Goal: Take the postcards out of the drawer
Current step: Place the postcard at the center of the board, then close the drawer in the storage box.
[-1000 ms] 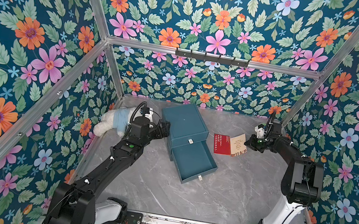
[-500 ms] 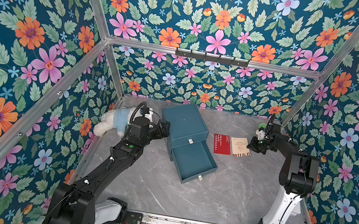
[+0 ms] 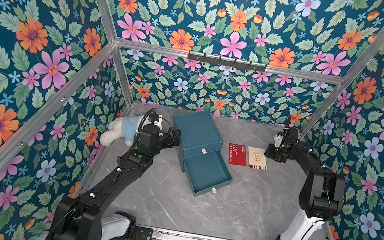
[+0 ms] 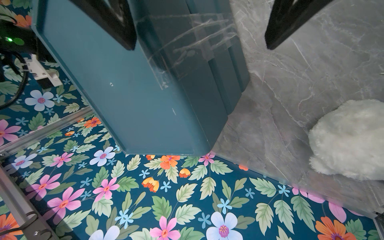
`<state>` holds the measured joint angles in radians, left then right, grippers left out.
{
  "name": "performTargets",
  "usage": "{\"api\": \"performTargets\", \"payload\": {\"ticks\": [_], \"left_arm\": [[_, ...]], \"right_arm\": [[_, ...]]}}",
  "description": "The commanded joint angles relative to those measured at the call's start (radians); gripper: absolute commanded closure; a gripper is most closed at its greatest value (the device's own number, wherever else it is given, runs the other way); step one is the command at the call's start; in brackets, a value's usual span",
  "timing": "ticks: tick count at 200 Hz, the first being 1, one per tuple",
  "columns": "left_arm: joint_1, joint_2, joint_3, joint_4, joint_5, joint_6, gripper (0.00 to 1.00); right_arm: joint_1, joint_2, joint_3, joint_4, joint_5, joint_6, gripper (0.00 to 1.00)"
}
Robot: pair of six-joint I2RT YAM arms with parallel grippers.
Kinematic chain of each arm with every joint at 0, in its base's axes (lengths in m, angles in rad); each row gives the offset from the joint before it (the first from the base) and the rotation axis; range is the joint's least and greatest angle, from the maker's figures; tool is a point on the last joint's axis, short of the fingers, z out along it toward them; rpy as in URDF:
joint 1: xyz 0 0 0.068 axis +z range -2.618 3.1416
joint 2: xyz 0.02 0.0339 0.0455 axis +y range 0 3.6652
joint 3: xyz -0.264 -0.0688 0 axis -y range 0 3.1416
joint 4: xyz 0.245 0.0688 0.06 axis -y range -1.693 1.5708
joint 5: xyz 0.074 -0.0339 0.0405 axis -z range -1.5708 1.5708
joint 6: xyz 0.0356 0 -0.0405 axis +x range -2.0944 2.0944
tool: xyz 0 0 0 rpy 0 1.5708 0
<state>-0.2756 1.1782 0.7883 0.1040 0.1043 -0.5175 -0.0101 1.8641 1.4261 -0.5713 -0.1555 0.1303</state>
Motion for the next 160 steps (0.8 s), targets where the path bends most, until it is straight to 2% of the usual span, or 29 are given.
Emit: {"api": "performTargets", "payload": {"ticks": [1,26,58,100,132,160], "left_arm": [[0.000,0.004,0.009,0.011,-0.008,0.003,0.00],[-0.001,0.009,0.015,0.015,-0.003,0.003,0.00],[-0.002,0.017,0.014,0.035,0.005,-0.006,0.00],[0.000,0.015,0.019,0.042,0.024,-0.018,0.00],[-0.001,0.010,0.023,0.074,0.053,-0.051,0.00],[-0.001,0.040,0.040,0.113,0.090,-0.082,0.00]], "right_arm": [[0.053,-0.076,-0.048,-0.010,0.070,0.041,0.59],[0.135,-0.196,-0.139,0.002,0.055,0.089,0.57],[0.243,-0.429,-0.284,0.052,0.045,0.161,0.50],[0.271,-0.652,-0.478,0.122,-0.200,0.280,0.46],[0.361,-0.799,-0.610,0.170,-0.261,0.360,0.41],[0.453,-0.868,-0.714,0.281,-0.324,0.455,0.40]]}}
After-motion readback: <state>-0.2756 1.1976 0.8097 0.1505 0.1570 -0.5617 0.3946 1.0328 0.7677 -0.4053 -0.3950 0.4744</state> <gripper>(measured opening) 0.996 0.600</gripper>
